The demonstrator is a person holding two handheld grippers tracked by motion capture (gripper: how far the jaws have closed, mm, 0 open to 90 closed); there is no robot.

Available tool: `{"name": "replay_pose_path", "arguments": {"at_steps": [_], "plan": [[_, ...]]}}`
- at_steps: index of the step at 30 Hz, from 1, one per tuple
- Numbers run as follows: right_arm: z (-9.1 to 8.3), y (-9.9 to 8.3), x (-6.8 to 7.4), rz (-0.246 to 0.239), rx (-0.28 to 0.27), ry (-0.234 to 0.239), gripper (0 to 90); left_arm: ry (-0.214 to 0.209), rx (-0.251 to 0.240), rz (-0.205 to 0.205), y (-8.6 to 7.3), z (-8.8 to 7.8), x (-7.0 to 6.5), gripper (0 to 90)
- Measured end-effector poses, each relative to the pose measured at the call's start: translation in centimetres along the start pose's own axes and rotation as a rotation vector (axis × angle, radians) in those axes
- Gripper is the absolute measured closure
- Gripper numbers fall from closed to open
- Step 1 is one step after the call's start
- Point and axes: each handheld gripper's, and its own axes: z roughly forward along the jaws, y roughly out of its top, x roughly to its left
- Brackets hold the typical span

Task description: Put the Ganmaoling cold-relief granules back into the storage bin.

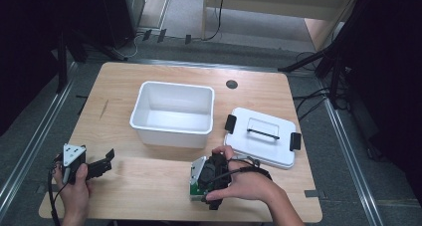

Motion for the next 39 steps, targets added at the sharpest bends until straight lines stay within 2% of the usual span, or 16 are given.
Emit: {"name": "replay_pose_path", "arguments": {"at_steps": [8,11,14,23,26,35,39], "plan": [[0.8,-0.2,0.0,-0.008,0.008,0.007,2.7,0.001,-0.001,-0.002,0.0,0.0,0.0,3.5],[1.0,-0.3,-0.1,-0.012,0.011,0.008,10.4,0.001,-0.001,-0.001,0.0,0.0,0.0,3.5],[1.0,-0.5,-0.2,-0.02,-0.005,0.026,12.7,0.001,-0.003,-0.004,0.0,0.0,0.0,3.5],[0.3,-0.7,-0.6,-0.001,-0.019,0.078,15.7,0.001,-0.003,-0.004,0.0,0.0,0.0,3.5],[-0.2,-0.9,-0.7,-0.008,-0.011,0.081,15.7,0.002,-0.003,-0.003,0.0,0.0,0.0,3.5],[-3.1,-1.9,-2.0,0.003,-0.012,0.036,15.8,0.002,-0.003,-0.004,0.0,0.0,0.0,3.5],[-4.3,-2.5,-2.7,0.003,-0.018,0.042,15.9,0.001,-0.004,-0.005,0.0,0.0,0.0,3.5]]}}
